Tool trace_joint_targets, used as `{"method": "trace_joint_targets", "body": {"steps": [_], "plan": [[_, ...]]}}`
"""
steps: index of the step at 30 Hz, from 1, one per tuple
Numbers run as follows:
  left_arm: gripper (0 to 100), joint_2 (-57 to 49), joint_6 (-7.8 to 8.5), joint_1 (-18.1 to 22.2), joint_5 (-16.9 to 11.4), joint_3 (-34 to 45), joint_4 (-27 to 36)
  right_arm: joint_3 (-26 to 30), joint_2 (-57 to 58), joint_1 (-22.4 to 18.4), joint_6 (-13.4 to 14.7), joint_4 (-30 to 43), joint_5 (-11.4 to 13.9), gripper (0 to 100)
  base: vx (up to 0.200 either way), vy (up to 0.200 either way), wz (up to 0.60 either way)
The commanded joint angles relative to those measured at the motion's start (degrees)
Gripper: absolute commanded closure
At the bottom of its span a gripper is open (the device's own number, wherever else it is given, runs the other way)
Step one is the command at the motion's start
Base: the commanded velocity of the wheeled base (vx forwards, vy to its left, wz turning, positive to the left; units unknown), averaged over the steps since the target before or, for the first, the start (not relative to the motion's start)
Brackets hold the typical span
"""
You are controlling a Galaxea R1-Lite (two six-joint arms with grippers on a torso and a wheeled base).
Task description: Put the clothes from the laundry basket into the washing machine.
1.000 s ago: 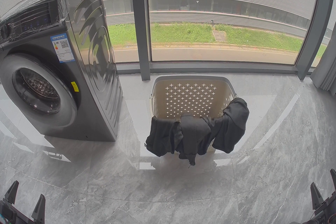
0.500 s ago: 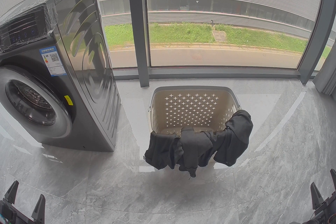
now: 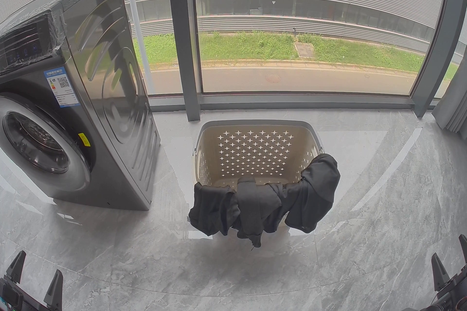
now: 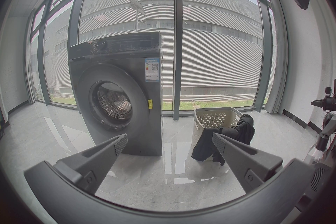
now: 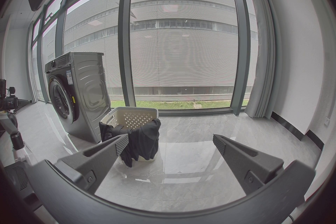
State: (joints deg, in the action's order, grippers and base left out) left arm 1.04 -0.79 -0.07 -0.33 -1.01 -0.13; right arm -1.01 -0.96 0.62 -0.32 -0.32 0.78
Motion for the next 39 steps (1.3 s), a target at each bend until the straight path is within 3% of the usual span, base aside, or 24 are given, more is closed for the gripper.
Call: {"method": "trace_joint_targets", "body": {"steps": [1, 9, 27, 39], "plan": [[0, -1.04, 0.18, -0.01, -0.02, 1.01, 0.05, 1.01, 0.61, -0.01, -0.03, -0.03, 0.01, 0, 0.000, 0.000, 0.00], [0, -1.04, -0.17, -0.01, -0.02, 1.01, -0.04, 1.01, 0.52, -0.01, -0.03, -0.03, 0.01, 0, 0.000, 0.000, 0.00], [0, -1.04, -0.26, -0.01, -0.11, 1.01, -0.04, 1.01, 0.61, -0.01, -0.03, -0.03, 0.01, 0, 0.200, 0.000, 0.00], [0, -1.04, -0.26, -0.01, -0.11, 1.01, 0.05, 1.01, 0.52, -0.01, -0.03, -0.03, 0.01, 0, 0.000, -0.050, 0.00]]}}
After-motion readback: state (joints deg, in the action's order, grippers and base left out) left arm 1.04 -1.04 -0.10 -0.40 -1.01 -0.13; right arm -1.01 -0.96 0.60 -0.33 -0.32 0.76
